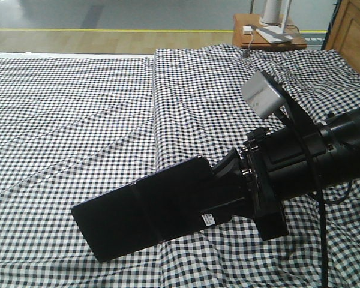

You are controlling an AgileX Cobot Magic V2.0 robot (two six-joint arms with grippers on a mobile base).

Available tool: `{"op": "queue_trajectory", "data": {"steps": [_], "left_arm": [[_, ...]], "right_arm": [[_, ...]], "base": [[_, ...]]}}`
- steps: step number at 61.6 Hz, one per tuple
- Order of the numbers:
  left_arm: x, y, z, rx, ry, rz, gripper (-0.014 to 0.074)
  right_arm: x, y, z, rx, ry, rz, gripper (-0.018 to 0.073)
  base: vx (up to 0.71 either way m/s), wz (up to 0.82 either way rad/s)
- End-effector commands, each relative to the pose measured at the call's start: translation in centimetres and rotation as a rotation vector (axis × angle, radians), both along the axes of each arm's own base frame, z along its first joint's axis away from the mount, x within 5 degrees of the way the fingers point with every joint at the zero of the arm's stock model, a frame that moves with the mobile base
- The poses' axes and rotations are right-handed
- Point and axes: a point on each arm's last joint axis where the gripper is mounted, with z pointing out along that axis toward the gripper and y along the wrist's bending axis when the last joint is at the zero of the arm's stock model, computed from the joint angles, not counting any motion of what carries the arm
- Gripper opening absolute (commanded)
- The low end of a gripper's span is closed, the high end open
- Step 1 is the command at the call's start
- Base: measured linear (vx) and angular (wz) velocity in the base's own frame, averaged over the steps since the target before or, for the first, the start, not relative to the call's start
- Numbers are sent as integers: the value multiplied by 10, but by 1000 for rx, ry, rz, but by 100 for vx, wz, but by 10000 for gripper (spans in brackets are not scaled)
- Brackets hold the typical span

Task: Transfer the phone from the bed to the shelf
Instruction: 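Hold the phone in the right gripper while the base turns away from the bed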

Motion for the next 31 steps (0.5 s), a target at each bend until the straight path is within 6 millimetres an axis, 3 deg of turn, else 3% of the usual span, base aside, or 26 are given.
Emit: {"op": "queue_trajectory", "data": {"steps": [1, 31], "left_arm": [[1, 1, 6, -7, -76, 6, 1], [1, 1, 6, -7, -76, 6, 1]], "right_arm": [[-12, 1, 22, 104, 2, 57, -1], [-12, 1, 22, 104, 2, 57, -1]], "base": [[-5, 18], [-7, 28]]}}
